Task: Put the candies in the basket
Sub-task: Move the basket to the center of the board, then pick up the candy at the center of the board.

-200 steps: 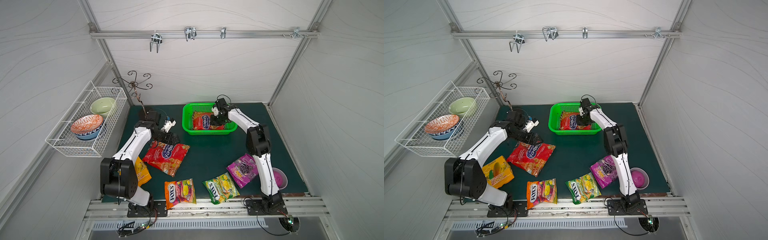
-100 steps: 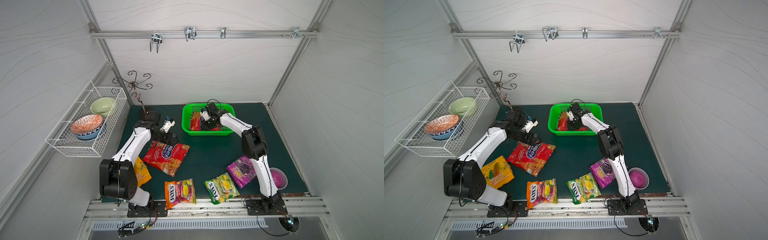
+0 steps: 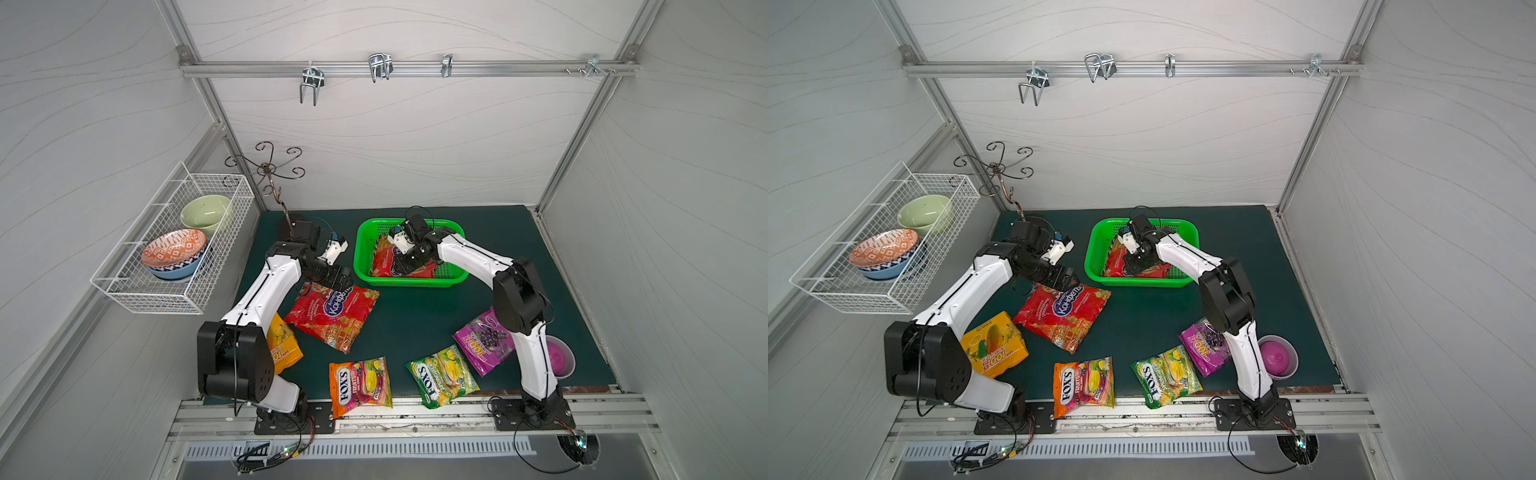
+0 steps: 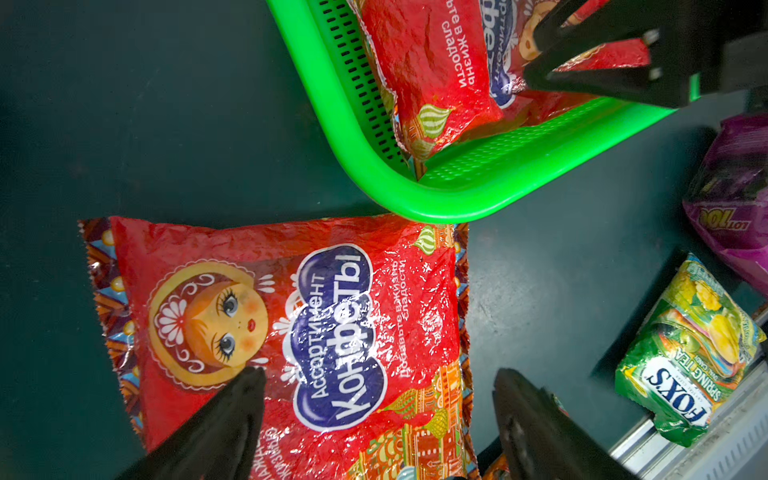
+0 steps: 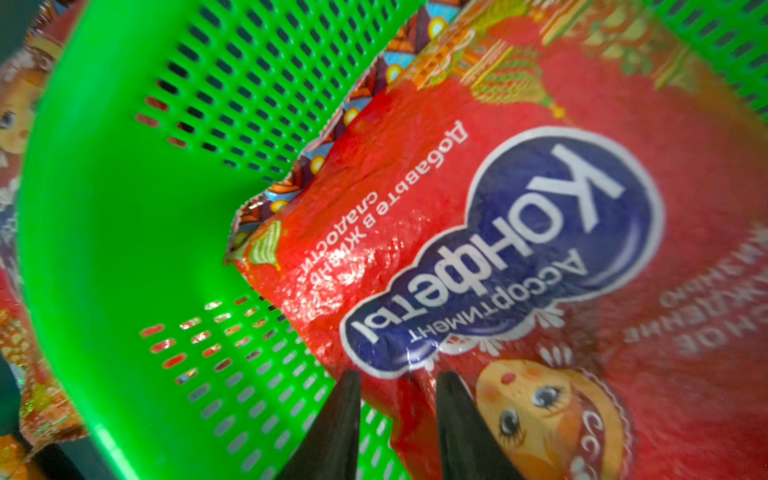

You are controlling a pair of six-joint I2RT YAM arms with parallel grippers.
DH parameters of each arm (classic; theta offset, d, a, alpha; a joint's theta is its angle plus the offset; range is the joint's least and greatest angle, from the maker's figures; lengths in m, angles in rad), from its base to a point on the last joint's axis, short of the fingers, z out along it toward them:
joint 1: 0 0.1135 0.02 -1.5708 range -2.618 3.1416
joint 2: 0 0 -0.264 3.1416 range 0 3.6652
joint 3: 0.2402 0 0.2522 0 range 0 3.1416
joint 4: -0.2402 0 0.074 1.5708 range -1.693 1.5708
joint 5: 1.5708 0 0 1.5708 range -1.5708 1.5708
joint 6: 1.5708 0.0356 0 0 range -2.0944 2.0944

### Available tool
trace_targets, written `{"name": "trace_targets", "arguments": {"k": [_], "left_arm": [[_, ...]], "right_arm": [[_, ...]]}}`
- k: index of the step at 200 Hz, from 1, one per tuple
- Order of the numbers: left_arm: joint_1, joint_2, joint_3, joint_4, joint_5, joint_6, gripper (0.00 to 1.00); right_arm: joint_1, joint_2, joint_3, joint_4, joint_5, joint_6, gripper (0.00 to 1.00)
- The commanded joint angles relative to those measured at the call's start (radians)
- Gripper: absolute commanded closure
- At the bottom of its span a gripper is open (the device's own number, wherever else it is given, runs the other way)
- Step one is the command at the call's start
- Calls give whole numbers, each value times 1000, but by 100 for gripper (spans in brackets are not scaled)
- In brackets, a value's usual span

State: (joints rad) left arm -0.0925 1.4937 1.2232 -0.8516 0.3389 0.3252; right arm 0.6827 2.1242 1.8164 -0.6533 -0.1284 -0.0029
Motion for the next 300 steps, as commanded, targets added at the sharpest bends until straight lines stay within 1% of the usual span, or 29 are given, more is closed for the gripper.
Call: {"name": "trace_targets", "arguments": {"k": [1, 21, 39, 56, 74, 84, 86, 91, 102, 108, 116, 124, 132, 142, 156, 167, 188, 210, 221, 239, 249, 259, 277, 288, 300], "left_arm": [[6, -23, 65, -52, -28, 67, 11], [27, -19, 93, -142, 16, 132, 11], [52, 0, 130, -235, 40, 163, 12], [71, -10, 120, -260, 26, 165, 12], [79, -51, 67, -242, -11, 165, 12], [80, -69, 36, -228, -42, 163, 12], [81, -74, 32, -226, -51, 162, 12], [85, -80, 20, -219, -70, 158, 12], [97, -85, 2, -211, -99, 148, 12], [108, -84, -3, -208, -111, 140, 12], [124, -80, -4, -208, -116, 131, 12], [140, -74, -4, -211, -120, 125, 12], [151, -65, -1, -214, -127, 119, 12], [159, -55, -1, -217, -142, 114, 12], [165, -39, -2, -217, -163, 105, 12], [169, -27, -1, -216, -171, 92, 12], [172, -2, 7, -213, -181, 59, 11], [172, 36, 21, -193, -221, 9, 11], [172, 68, 39, -194, -237, -24, 11], [173, 103, 59, -212, -236, -25, 11], [174, 106, 59, -205, -250, -25, 11], [174, 106, 59, -196, -258, -26, 11], [175, 109, 65, -187, -263, -33, 11], [175, 121, 72, -186, -268, -37, 11], [176, 132, 81, -190, -272, -38, 11]], "right_arm": [[-2, -141, 27, -69, 39, -29, 61], [32, -217, 8, -80, 67, -70, 55], [93, -309, -70, -44, 135, -96, 46], [147, -395, -150, 2, 203, -94, 41], [219, -479, -257, 64, 293, -107, 37], [257, -520, -326, 116, 294, -150, 35], [269, -538, -357, 137, 280, -192, 33], [289, -568, -415, 180, 253, -255, 30], [330, -635, -573, 317, 198, -443, 29], [348, -671, -656, 385, 149, -546, 29], [367, -711, -748, 456, 67, -666, 25], [370, -740, -808, 499, -22, -756, 24], [370, -750, -848, 534, -80, -808, 24], [368, -731, -854, 538, -126, -861, 24], [370, -667, -809, 457, -184, -955, 26], [377, -606, -772, 425, -181, -1006, 29], [390, -516, -748, 472, -189, -1068, 31], [397, -423, -704, 540, -199, -1073, 35], [402, -374, -683, 567, -193, -1083, 35], [411, -299, -651, 619, -139, -1108, 38], [410, -263, -635, 648, -113, -1114, 41], [410, -237, -629, 681, -94, -1120, 43], [398, -202, -624, 712, -105, -1125, 45], [389, -183, -619, 717, -126, -1126, 52], [384, -165, -611, 716, -125, -1126, 57]]}}
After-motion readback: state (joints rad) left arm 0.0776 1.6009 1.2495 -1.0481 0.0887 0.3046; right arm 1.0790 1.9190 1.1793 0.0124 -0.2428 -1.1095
